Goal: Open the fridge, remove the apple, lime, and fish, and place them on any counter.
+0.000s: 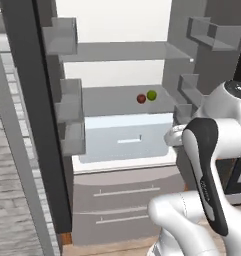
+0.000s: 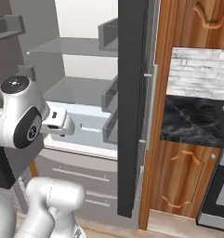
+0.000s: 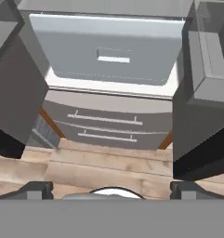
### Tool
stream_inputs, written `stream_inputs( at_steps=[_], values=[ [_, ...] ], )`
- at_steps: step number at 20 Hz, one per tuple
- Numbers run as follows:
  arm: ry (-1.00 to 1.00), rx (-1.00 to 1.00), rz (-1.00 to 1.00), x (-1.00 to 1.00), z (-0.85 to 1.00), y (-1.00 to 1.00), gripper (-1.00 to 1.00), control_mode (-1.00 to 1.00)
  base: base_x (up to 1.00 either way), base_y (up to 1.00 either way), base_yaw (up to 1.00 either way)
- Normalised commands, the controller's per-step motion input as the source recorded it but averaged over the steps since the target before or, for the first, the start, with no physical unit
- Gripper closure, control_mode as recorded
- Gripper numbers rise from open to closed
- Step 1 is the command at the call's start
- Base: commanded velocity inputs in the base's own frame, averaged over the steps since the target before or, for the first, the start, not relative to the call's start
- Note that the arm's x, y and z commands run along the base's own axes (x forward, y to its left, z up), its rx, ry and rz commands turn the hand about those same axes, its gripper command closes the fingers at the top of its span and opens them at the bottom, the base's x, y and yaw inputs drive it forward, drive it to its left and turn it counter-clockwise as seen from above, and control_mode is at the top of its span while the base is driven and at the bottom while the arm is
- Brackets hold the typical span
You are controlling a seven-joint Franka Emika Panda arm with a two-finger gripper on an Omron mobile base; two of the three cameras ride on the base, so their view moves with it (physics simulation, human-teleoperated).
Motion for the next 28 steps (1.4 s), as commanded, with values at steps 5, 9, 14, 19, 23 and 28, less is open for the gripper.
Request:
stream_inputs(
  at_steps=[5, 9, 14, 19, 23, 28],
  values=[
    [0.0, 0.0, 0.0, 0.0, 0.0, 0.0, -1.0, 1.0, 0.5, 0.39, -0.46],
    [0.0, 0.0, 0.0, 0.0, 0.0, 0.0, -1.0, 1.0, 0.95, 0.43, -0.21],
    [0.0, 0.0, 0.0, 0.0, 0.0, 0.0, -1.0, 1.0, 0.84, 0.34, -0.02],
    [0.0, 0.0, 0.0, 0.0, 0.0, 0.0, -1.0, 1.0, 0.5, 0.14, -0.02],
    [0.0, 0.0, 0.0, 0.0, 0.0, 0.0, -1.0, 1.0, 0.31, 0.18, -0.01],
    [0.01, 0.0, 0.0, 0.13, -0.13, 0.04, -1.0, -1.0, 0.04, 0.1, 0.0]
  ],
)
